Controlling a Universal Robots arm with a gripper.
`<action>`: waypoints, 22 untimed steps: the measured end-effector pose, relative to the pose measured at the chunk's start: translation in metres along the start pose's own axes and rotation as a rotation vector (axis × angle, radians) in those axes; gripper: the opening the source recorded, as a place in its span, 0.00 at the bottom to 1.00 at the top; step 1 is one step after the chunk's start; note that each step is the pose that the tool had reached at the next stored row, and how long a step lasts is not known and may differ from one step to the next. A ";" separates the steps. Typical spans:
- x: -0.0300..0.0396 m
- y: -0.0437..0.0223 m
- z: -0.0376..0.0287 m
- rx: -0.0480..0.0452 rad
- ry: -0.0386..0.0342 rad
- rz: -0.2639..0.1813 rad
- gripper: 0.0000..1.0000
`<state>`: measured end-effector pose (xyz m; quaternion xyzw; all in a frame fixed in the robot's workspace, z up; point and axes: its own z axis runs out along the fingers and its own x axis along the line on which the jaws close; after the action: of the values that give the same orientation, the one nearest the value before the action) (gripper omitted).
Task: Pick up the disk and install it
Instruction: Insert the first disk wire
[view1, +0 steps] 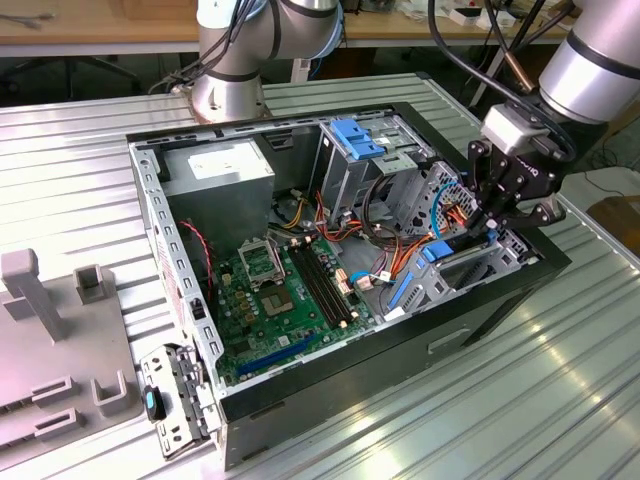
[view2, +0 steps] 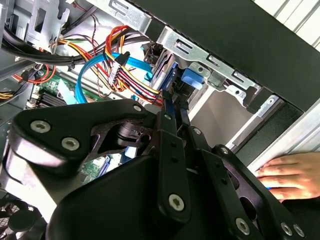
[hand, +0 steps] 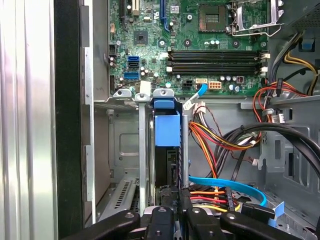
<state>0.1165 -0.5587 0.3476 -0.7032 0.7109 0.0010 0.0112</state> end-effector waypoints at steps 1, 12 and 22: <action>-0.0001 0.0000 -0.0001 0.0000 0.0002 0.000 0.16; -0.0004 0.0003 0.0022 -0.0001 0.0002 -0.004 0.16; -0.0068 0.0004 0.0017 0.0001 0.0259 -0.004 0.16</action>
<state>0.1162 -0.5519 0.3460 -0.7048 0.7094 -0.0081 0.0021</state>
